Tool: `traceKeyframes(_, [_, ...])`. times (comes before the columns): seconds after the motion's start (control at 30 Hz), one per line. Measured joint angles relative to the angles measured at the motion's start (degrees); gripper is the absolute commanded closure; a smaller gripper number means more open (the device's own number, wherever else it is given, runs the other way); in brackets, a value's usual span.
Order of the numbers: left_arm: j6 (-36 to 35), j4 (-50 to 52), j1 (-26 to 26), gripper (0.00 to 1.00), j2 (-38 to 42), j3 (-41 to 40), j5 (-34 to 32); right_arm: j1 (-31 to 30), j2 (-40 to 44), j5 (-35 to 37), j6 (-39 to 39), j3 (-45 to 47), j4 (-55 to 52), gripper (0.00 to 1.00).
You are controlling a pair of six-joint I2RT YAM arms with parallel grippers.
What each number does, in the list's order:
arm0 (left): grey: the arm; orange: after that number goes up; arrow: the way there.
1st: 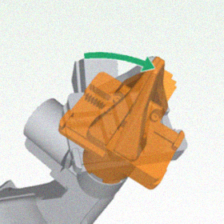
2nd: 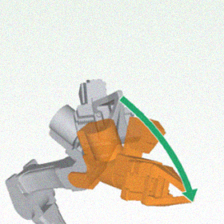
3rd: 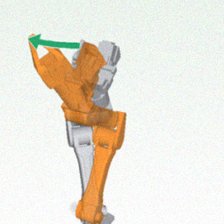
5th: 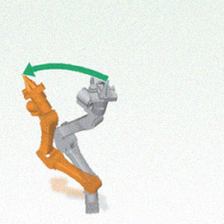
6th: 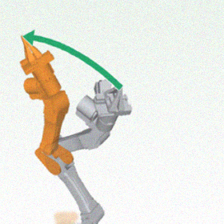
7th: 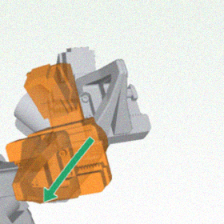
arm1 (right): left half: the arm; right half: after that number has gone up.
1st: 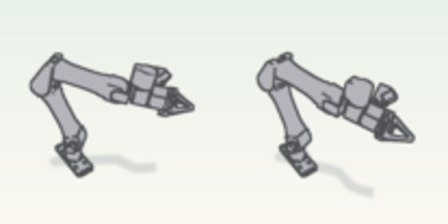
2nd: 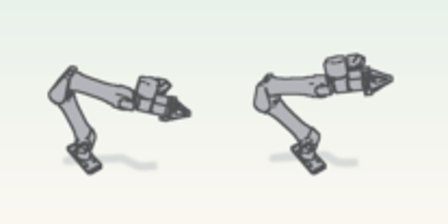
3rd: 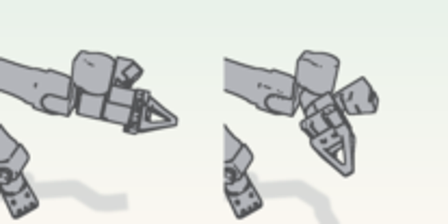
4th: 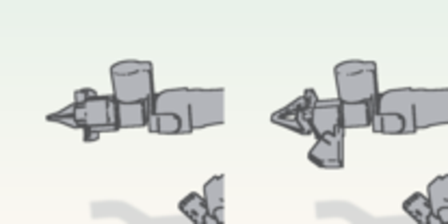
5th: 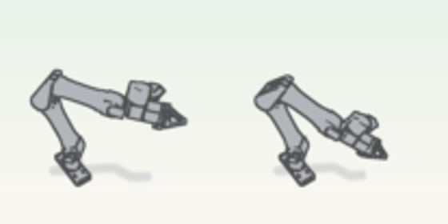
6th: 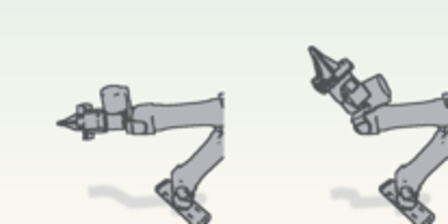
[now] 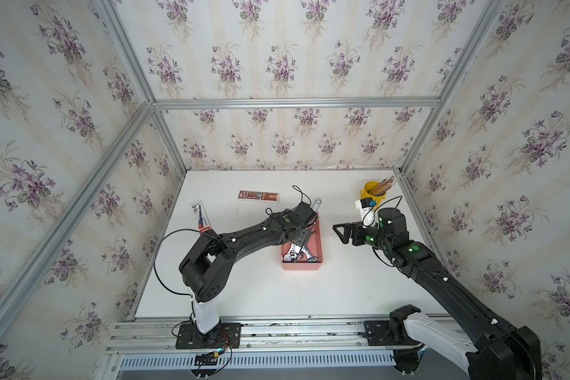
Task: Take out the wrench from the storage box
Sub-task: Pick up the wrench from the storage box.
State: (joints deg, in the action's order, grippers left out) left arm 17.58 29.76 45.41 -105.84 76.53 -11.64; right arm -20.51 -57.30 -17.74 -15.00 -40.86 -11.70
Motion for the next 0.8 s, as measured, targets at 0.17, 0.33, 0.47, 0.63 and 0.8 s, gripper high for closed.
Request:
traceKeyframes(0.17, [1.01,0.24,0.17,0.52,-1.68,0.5,0.26,0.35,-0.48,0.0,0.13,0.0,-0.11,0.0])
traceKeyframes(0.33, [1.86,0.37,0.55,0.58,-2.82,1.25,0.2,0.61,-0.9,0.0,0.2,0.0,-0.13,0.0])
traceKeyframes(0.47, [2.45,-0.17,0.74,0.68,-3.43,1.66,0.39,0.76,-0.9,0.0,0.39,-0.07,-0.13,0.0])
traceKeyframes(0.63, [2.99,-1.97,0.7,0.79,-3.85,1.7,0.52,1.07,-0.92,0.11,0.44,-0.07,-0.13,0.0])
traceKeyframes(0.8, [3.19,-1.88,0.72,0.81,-3.43,1.57,0.5,1.16,-0.87,0.24,0.66,-0.09,-0.15,0.0])
